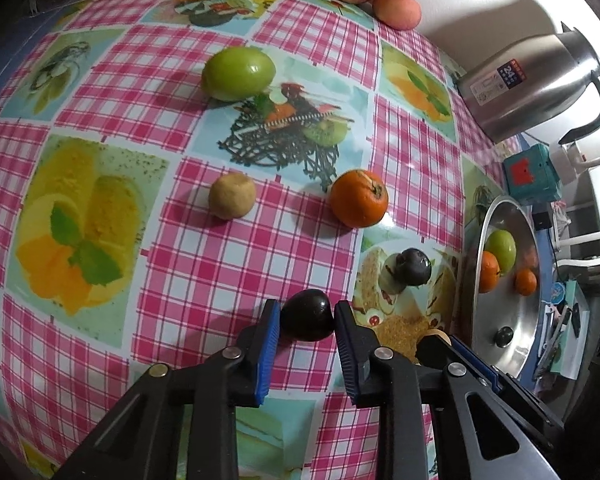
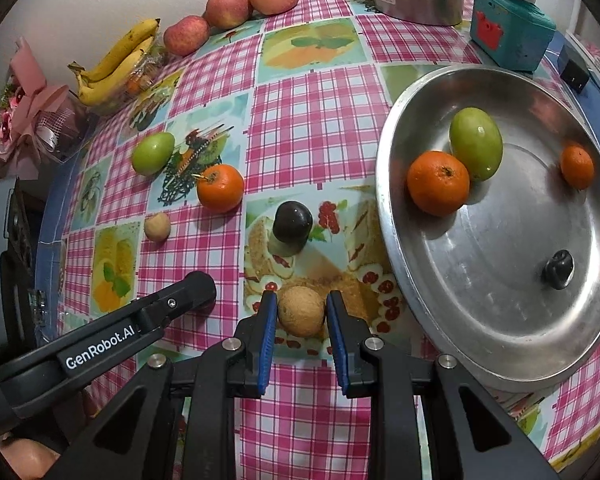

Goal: Organize fruits
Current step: 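Grasp the dark plum with the left tool while the right tool grasps the brown kiwi, then carry the plum and kiwi over the steel basin with both tools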

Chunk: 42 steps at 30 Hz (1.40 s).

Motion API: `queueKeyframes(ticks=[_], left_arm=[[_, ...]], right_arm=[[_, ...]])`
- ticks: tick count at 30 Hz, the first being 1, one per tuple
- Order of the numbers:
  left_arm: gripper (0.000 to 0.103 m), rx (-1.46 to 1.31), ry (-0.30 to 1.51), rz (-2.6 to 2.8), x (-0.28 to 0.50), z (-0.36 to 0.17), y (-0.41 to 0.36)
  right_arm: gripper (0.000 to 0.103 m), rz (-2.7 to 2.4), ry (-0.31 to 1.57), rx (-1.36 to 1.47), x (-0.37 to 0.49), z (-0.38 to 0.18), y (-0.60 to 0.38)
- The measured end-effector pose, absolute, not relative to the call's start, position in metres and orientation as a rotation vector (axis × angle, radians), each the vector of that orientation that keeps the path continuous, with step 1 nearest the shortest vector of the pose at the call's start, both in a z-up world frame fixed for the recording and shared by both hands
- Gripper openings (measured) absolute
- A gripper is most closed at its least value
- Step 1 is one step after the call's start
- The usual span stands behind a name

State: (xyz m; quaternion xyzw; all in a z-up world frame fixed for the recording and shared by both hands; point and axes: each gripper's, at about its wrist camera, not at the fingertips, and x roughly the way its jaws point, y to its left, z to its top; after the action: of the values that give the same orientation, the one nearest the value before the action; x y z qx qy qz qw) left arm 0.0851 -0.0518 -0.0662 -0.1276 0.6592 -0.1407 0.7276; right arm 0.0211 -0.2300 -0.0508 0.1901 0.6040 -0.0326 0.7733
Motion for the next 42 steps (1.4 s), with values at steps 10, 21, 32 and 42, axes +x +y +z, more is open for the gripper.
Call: queueKeyframes(ticks=[10, 21, 32, 42], left_arm=[[0.030, -0.297, 1.407, -0.277, 0.085, -0.054, -0.039], [0.030, -0.277, 1.338, -0.291, 0.086, -0.031, -0.048], [0.030, -0.235, 1.280, -0.338, 0.081, -0.013, -0.074], [0.030, -0.160, 1.265, -0.406, 0.066, -0.006, -0.120]], right_arm=[[0.026, -0.055, 1.287, 0.455, 0.022, -0.047, -0.237], [0.026, -0.089, 1.253, 0.452, 0.020, -0.035, -0.249], [0.026, -0.174, 1.185, 0.473, 0.010, -0.013, -0.284], [0.026, -0.297, 1.169, 0.475, -0.001, -0.012, -0.327]])
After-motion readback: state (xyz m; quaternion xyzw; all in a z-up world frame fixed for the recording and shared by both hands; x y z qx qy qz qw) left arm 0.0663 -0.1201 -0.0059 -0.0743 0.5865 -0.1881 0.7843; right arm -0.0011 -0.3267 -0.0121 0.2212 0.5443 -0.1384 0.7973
